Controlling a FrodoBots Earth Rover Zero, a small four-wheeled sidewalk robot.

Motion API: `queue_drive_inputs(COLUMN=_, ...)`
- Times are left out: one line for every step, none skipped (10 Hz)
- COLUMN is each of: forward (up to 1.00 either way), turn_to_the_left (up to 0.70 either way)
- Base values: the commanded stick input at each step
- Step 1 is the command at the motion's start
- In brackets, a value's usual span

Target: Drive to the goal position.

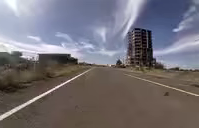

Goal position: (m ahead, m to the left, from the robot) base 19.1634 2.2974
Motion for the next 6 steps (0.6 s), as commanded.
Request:
queue_drive_inputs(forward=-1.0, turn_to_the_left=0.0)
queue_drive_inputs(forward=-1.0, turn_to_the_left=0.0)
queue_drive_inputs(forward=-1.0, turn_to_the_left=0.0)
queue_drive_inputs(forward=-1.0, turn_to_the_left=0.0)
queue_drive_inputs(forward=-1.0, turn_to_the_left=0.0)
queue_drive_inputs(forward=-1.0, turn_to_the_left=0.0)
